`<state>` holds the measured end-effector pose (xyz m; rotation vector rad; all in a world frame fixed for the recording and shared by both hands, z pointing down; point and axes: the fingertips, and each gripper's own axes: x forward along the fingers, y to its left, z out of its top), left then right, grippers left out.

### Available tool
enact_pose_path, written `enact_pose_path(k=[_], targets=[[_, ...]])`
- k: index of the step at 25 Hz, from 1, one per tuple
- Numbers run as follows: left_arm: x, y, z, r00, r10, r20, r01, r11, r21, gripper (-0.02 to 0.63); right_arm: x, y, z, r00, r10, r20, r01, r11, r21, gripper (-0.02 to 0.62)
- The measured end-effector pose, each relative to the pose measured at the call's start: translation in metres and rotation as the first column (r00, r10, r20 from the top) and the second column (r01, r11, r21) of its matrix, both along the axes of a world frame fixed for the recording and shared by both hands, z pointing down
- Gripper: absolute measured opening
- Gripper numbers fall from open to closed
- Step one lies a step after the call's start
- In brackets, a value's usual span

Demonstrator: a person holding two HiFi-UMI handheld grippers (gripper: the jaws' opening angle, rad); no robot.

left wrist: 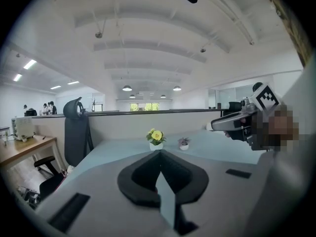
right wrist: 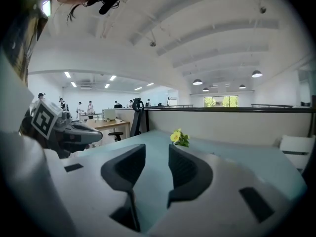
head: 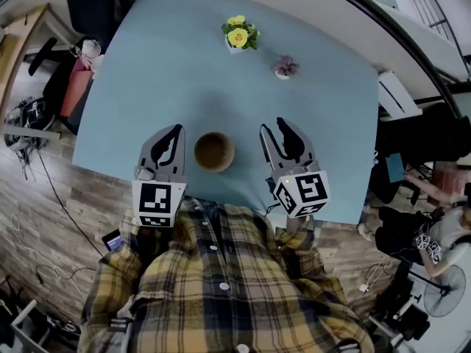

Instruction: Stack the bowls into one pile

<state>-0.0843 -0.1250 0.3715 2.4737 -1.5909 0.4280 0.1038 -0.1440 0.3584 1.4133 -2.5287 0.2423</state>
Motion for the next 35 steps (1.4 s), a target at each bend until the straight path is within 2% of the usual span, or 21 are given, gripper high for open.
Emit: enact_pose_path(k=[9, 16, 25, 35], targets=[[0.038, -0.013, -0.012, 0.991, 0.133, -0.022, -0.133, 0.991, 0.009, -0.009, 0.048, 0.028, -0.018, 0.986, 0.167, 0.006, -0.168, 0.985, 0.048, 0.051], [0.061, -0.017, -0.011, 0.978, 0.204, -0.031, -0.204, 0.979, -0.004, -0.009, 0.075, 0.04, -0.015, 0.964, 0.265, 0.003, -0.265, 0.963, 0.045, 0.011], [0.065, -0.017, -0.007, 0.977, 0.213, -0.022, -0.213, 0.977, -0.014, -0.009, 0.09, 0.047, -0.005, 0.948, 0.319, 0.006, -0.32, 0.948, 0.011, 0.002], [0.062, -0.013, -0.003, 0.982, 0.187, -0.011, -0.187, 0.982, -0.02, -0.009, 0.09, 0.045, -0.001, 0.953, 0.301, 0.013, -0.301, 0.953, -0.004, 0.002]])
